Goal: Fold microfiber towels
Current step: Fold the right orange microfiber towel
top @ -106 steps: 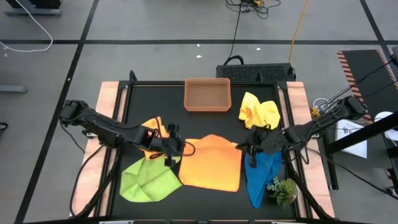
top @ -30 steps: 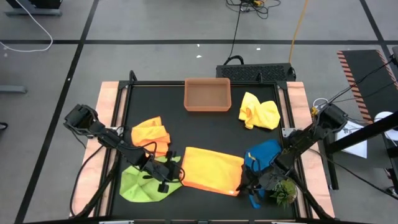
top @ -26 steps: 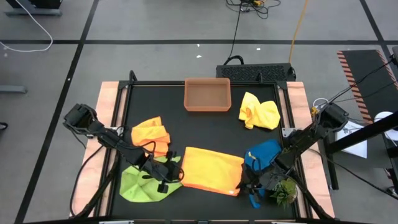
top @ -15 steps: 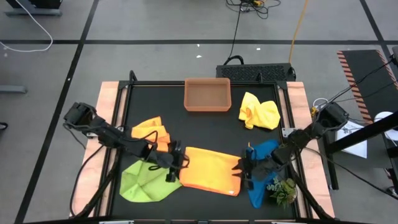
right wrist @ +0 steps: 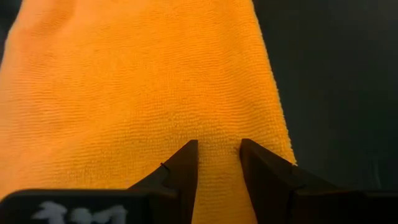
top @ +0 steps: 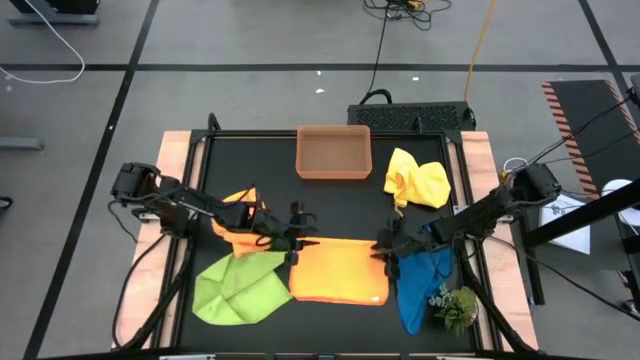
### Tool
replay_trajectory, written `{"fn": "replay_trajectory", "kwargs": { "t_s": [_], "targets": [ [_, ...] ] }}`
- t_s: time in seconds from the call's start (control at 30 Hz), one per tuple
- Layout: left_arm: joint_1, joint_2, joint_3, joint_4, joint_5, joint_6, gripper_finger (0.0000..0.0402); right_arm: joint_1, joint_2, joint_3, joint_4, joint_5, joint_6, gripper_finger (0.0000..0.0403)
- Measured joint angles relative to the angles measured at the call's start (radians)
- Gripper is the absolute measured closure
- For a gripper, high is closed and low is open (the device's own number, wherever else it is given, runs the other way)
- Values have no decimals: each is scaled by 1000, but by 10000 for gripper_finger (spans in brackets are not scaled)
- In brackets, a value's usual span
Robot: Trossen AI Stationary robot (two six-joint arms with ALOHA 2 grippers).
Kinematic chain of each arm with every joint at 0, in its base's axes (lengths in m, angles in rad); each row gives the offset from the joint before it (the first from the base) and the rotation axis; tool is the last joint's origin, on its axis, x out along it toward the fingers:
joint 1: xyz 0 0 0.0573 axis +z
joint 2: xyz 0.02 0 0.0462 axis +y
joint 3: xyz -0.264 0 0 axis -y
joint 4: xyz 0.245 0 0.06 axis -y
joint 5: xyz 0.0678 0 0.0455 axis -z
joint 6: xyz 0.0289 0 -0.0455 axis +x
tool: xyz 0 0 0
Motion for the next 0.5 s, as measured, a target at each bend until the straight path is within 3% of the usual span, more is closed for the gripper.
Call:
{"fn": "replay_trajectory", "kwargs": {
  "t_s": [0.2,0.5],
  "targets": [
    [65,0,0,66,79,6,268,-53,-84,-7,-50,-61,-91,286],
    [78,38,2,181,132,104,268,-56,-233,-5,-54,-21,-126,286]
  ]
}}
